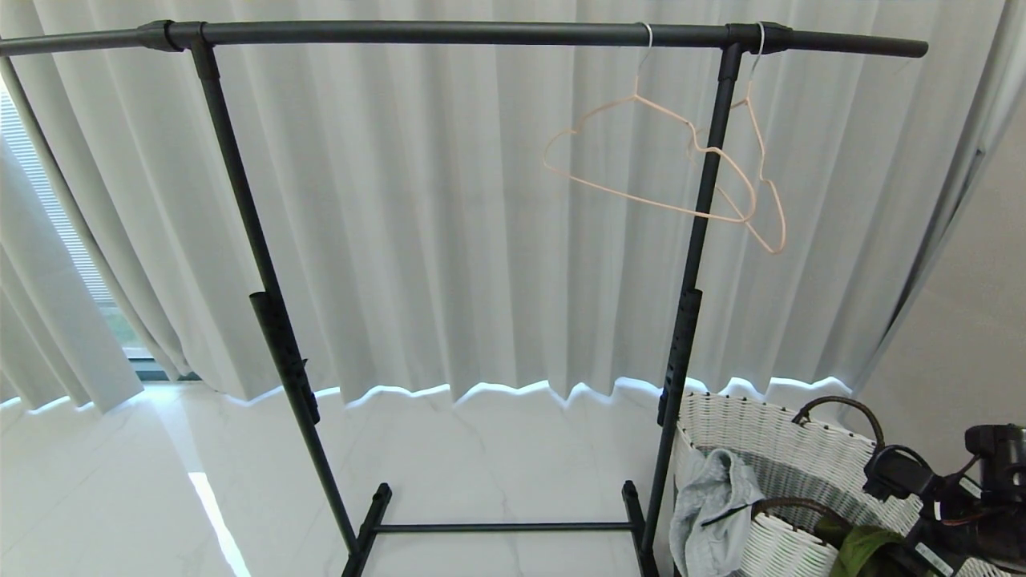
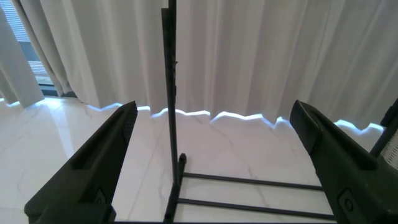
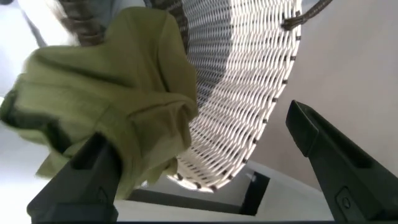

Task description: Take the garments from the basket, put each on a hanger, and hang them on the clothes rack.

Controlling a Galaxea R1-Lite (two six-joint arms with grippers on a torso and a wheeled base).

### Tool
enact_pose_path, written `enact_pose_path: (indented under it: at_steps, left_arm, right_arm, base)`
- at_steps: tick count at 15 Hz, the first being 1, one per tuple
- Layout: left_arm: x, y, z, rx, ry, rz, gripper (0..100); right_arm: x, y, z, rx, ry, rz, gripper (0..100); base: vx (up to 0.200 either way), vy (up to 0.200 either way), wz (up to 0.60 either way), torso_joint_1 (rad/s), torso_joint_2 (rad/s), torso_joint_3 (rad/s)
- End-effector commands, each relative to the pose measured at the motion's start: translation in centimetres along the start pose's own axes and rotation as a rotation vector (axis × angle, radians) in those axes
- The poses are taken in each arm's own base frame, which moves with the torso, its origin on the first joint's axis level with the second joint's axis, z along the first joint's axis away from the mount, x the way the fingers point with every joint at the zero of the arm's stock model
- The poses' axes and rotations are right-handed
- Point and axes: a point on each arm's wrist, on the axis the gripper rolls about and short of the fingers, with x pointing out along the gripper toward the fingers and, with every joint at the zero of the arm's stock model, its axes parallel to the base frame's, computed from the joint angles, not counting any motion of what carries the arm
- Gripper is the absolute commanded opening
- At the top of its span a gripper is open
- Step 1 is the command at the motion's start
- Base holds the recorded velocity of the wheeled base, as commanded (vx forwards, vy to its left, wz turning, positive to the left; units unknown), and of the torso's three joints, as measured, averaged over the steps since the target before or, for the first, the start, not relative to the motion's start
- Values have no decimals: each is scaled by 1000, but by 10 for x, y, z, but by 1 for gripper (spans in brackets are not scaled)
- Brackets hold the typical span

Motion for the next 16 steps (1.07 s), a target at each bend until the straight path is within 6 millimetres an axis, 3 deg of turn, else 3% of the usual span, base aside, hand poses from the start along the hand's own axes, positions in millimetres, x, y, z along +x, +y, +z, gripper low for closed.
enact_pose_path:
  at_steps: [1, 2, 3, 10, 16]
  left_arm:
    - [0, 0, 0, 1, 2, 2, 100]
    - [0, 0, 0, 1, 2, 0, 100]
    - [0, 0, 0, 1, 2, 0, 100]
    - [0, 0, 0, 1, 2, 0, 100]
    - [0, 0, 0, 1, 2, 0, 100]
  right_arm:
    - [9, 4, -3, 0, 17, 24, 100]
    - [9, 4, -3, -1, 14, 20, 100]
    - [7, 4, -3, -3, 12, 15, 0]
    - [-54, -8, 15, -25, -83, -91, 0]
    - [-177, -50, 50, -24, -104, -135, 0]
  base:
    - [0, 0, 0, 0, 0, 0]
    - [0, 0, 0, 0, 0, 0]
    - [0, 0, 0, 0, 0, 0]
    - [0, 0, 0, 0, 0, 0]
    - [0, 0, 0, 0, 0, 0]
